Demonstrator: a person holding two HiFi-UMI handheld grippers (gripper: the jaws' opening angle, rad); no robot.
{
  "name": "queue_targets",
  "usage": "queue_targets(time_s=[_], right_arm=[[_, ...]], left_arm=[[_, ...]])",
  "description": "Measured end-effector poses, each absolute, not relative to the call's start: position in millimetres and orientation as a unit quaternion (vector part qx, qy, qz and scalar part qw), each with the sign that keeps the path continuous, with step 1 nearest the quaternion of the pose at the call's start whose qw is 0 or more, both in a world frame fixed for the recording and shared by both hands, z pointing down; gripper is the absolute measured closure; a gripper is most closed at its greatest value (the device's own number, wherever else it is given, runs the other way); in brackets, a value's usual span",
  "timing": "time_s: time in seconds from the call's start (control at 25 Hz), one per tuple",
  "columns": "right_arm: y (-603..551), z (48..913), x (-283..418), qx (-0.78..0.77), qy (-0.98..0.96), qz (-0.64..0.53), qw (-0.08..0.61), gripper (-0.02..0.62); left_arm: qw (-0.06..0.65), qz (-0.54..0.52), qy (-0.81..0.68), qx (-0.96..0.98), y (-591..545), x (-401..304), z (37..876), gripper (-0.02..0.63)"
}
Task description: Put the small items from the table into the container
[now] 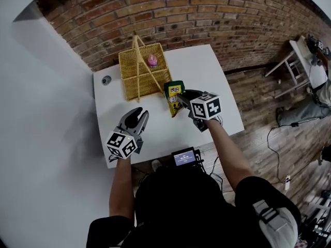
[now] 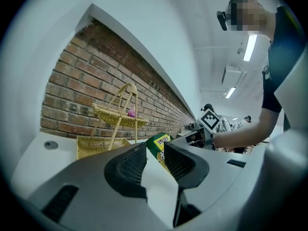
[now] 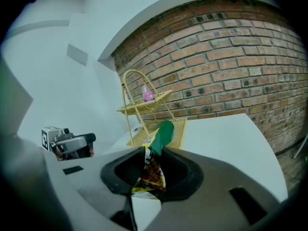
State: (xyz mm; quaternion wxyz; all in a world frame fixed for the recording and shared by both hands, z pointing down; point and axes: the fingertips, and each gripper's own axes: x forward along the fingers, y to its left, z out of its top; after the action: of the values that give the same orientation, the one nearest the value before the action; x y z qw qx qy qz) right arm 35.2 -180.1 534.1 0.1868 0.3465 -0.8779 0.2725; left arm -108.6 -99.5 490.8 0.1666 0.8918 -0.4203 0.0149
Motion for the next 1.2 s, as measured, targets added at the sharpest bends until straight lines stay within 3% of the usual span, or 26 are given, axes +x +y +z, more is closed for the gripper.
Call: queue_targets(time_s=[1.2], right_arm=[[-303,544,0,0.339,-0.884,0.25,0.201,0.488]], left_arm=[[0.191,0.019,-0.434,0.88,-156,-118,502,0.488]])
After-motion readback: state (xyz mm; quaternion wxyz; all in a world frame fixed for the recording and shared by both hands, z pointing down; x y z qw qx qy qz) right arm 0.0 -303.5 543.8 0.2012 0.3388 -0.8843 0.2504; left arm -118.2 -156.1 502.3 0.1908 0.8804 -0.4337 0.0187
